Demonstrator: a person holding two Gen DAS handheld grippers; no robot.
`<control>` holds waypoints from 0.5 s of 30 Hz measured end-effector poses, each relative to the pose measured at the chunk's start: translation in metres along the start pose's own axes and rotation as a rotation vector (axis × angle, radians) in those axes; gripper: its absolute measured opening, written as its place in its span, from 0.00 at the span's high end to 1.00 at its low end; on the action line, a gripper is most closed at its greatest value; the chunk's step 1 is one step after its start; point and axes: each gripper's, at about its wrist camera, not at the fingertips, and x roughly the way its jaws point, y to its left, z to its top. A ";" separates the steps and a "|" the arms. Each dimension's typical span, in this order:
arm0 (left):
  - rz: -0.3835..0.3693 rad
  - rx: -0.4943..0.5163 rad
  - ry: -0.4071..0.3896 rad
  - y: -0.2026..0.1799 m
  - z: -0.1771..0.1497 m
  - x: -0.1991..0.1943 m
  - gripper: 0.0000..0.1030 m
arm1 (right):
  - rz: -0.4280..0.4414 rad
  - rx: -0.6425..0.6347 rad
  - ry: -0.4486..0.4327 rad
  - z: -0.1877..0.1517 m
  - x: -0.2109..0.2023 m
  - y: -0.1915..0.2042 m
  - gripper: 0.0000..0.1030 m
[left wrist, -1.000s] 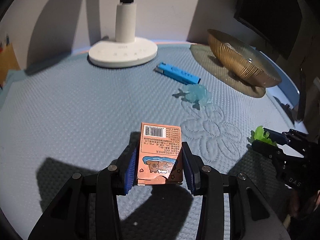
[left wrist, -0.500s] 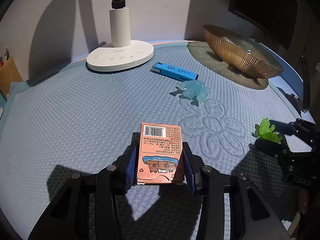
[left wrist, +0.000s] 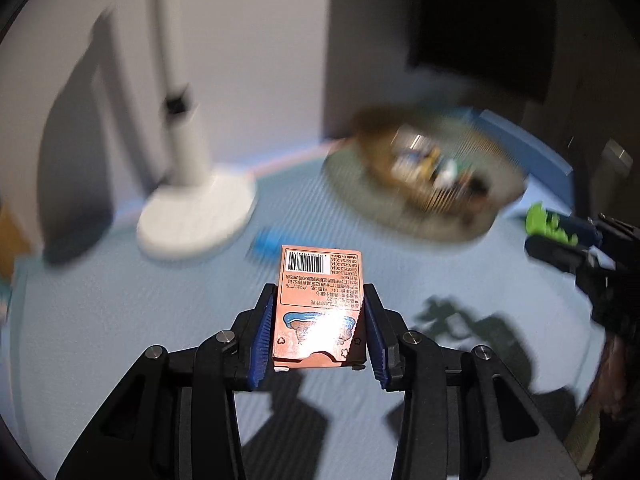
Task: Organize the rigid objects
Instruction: 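Carry pink box and green dinosaur into the brown bowl, opening both tools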
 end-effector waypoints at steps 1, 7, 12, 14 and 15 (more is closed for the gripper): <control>-0.020 0.005 -0.021 -0.006 0.018 -0.001 0.63 | -0.042 0.036 -0.031 0.018 -0.008 -0.018 0.64; -0.136 -0.057 -0.115 -0.036 0.115 0.017 0.63 | -0.279 0.122 -0.089 0.077 -0.021 -0.074 0.64; -0.167 -0.065 -0.067 -0.053 0.131 0.061 0.63 | -0.280 0.205 0.009 0.090 0.017 -0.110 0.64; -0.169 -0.060 -0.019 -0.060 0.125 0.085 0.63 | -0.266 0.248 0.096 0.082 0.044 -0.125 0.64; -0.174 -0.062 0.001 -0.063 0.121 0.095 0.63 | -0.255 0.267 0.131 0.077 0.056 -0.131 0.64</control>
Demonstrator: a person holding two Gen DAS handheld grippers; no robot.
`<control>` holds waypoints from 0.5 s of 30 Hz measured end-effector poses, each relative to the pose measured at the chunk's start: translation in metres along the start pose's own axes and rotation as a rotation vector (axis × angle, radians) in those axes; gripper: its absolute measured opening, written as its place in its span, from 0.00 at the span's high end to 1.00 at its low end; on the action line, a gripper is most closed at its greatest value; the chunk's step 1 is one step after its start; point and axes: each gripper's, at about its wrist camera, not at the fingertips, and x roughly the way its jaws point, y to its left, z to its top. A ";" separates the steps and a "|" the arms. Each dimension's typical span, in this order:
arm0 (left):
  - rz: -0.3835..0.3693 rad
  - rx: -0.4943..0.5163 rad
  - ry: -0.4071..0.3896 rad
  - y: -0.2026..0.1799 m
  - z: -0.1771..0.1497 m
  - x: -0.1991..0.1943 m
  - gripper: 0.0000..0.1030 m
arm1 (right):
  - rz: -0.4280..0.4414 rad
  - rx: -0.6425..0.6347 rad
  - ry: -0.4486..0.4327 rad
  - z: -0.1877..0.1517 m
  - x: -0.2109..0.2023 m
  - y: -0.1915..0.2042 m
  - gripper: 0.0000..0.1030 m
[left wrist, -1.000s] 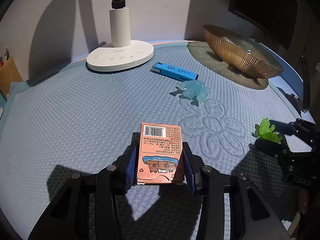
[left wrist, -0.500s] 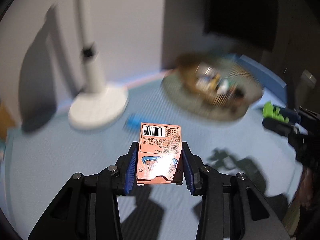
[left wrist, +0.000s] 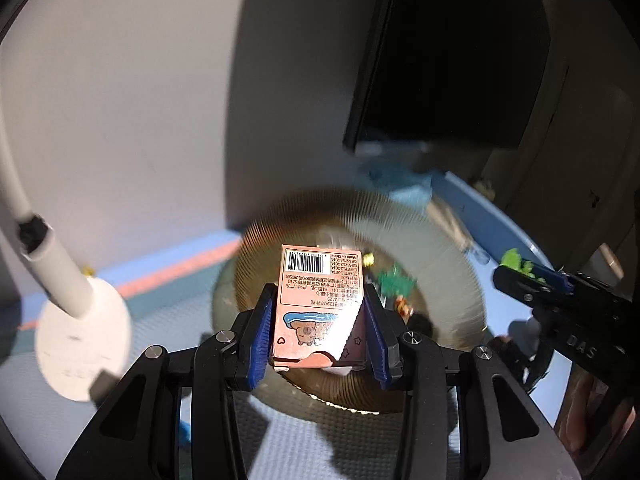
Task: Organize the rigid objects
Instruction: 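Carry pink box and green dinosaur into the brown bowl, opening both tools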
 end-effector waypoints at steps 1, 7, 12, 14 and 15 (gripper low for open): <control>-0.004 -0.005 0.018 0.000 -0.004 0.009 0.63 | 0.004 0.014 0.042 -0.004 0.015 -0.003 0.64; -0.007 -0.017 0.081 -0.001 -0.017 0.036 0.63 | -0.014 0.018 0.115 -0.013 0.042 -0.006 0.64; -0.054 -0.079 0.049 0.007 -0.013 0.017 0.17 | -0.042 0.042 0.050 -0.008 0.026 -0.011 0.40; -0.058 -0.111 -0.033 0.015 -0.012 -0.008 0.12 | -0.050 0.030 -0.013 -0.005 0.009 -0.009 0.39; -0.046 -0.115 -0.064 0.020 -0.012 -0.021 0.12 | -0.052 0.026 -0.036 -0.005 0.000 -0.008 0.39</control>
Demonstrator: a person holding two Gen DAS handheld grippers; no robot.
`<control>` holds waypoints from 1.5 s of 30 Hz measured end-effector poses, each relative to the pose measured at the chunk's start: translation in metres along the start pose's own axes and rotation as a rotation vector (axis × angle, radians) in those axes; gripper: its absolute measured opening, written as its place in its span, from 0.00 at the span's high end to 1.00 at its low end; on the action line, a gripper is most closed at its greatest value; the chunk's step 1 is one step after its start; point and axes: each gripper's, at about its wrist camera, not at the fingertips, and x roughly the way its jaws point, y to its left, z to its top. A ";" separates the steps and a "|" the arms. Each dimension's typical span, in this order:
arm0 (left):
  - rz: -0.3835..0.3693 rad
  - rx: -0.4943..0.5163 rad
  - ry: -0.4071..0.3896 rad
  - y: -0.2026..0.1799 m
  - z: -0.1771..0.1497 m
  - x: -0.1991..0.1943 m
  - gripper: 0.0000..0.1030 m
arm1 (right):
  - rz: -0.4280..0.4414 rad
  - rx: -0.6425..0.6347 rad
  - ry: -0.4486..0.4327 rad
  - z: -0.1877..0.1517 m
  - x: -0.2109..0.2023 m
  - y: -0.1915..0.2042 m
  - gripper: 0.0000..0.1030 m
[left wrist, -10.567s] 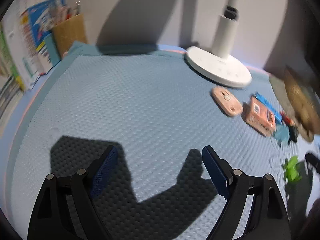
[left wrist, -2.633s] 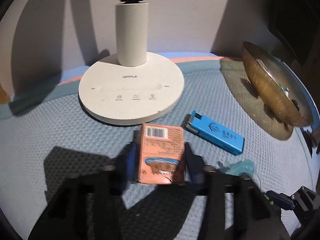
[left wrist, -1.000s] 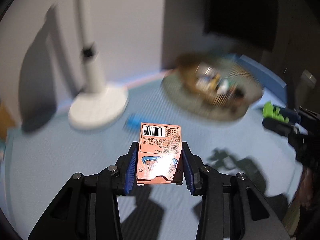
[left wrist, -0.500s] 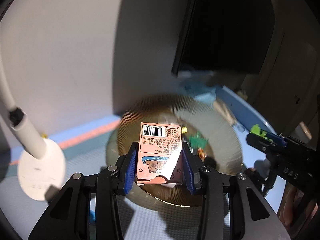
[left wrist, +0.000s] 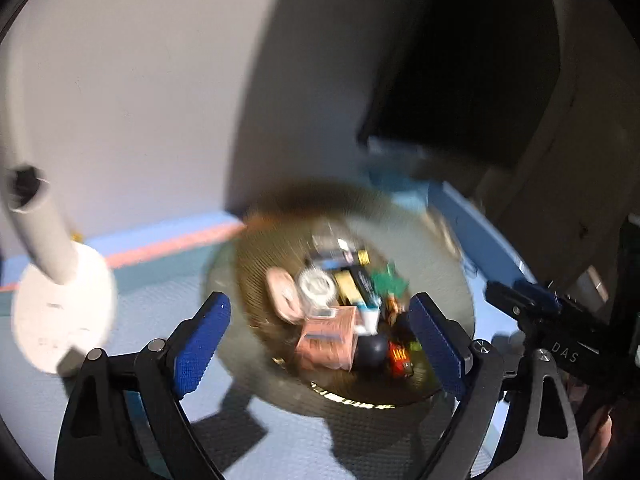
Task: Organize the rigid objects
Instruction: 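Carry pink box and green dinosaur into the brown bowl, opening both tools, then move both tools back to the blue lighter and clear blue figure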
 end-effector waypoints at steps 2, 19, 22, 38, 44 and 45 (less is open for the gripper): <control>0.023 -0.009 -0.033 0.012 -0.002 -0.026 0.12 | 0.010 0.005 -0.032 0.000 -0.016 0.001 0.37; 0.224 -0.313 0.000 0.159 -0.116 -0.137 0.12 | 0.293 -0.125 0.016 -0.084 -0.057 0.106 0.19; 0.268 -0.328 0.047 0.171 -0.138 -0.124 0.12 | 0.330 -0.180 0.056 -0.114 -0.034 0.132 0.19; 0.427 -0.130 0.151 0.154 -0.170 -0.075 0.09 | 0.284 -0.220 0.181 -0.159 0.037 0.151 0.16; 0.422 -0.129 0.154 0.154 -0.171 -0.074 0.06 | 0.287 -0.217 0.186 -0.160 0.037 0.150 0.14; 0.423 -0.127 0.156 0.154 -0.171 -0.074 0.06 | 0.287 -0.216 0.186 -0.160 0.037 0.150 0.14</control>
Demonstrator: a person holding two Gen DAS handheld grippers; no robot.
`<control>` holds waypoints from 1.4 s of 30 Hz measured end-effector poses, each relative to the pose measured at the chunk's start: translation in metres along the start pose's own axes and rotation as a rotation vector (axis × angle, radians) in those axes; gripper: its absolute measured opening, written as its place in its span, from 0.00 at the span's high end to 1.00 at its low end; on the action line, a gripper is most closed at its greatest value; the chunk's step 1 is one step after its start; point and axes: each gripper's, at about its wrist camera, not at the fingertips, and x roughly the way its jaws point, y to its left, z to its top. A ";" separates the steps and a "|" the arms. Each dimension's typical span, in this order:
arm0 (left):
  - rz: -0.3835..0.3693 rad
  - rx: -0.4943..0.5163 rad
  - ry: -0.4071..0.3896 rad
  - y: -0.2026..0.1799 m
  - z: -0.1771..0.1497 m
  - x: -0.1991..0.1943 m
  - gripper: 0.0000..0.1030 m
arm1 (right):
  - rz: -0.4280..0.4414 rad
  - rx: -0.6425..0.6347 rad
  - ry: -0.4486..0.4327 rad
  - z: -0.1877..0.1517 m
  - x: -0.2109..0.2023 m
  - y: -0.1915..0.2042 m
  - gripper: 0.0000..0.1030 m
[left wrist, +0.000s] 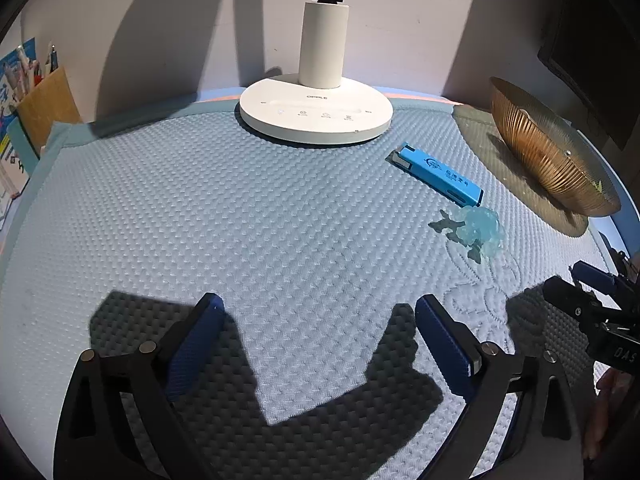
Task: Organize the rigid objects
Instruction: 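Move both tools back to the blue lighter and clear blue figure, then grasp the clear blue figure with left tool while right tool grasps blue lighter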
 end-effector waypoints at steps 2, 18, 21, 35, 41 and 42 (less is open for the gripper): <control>0.003 0.006 0.002 -0.001 0.000 0.000 0.06 | 0.000 0.000 0.000 -0.001 0.000 0.001 0.13; -0.227 0.191 -0.004 -0.063 0.029 -0.001 0.26 | 0.078 -0.124 -0.061 0.070 -0.014 0.030 0.35; -0.248 0.195 0.034 -0.074 0.036 0.016 0.33 | 0.116 -0.145 -0.014 0.085 0.009 0.033 0.42; -0.294 0.245 0.010 -0.088 0.044 0.029 0.66 | 0.166 -0.340 0.109 0.091 0.084 0.074 0.50; -0.286 0.215 0.023 -0.076 0.024 0.010 0.66 | 0.107 -0.371 0.096 0.083 0.070 0.076 0.77; -0.281 0.216 0.025 -0.074 0.018 0.006 0.66 | 0.101 -0.363 0.099 0.081 0.067 0.073 0.77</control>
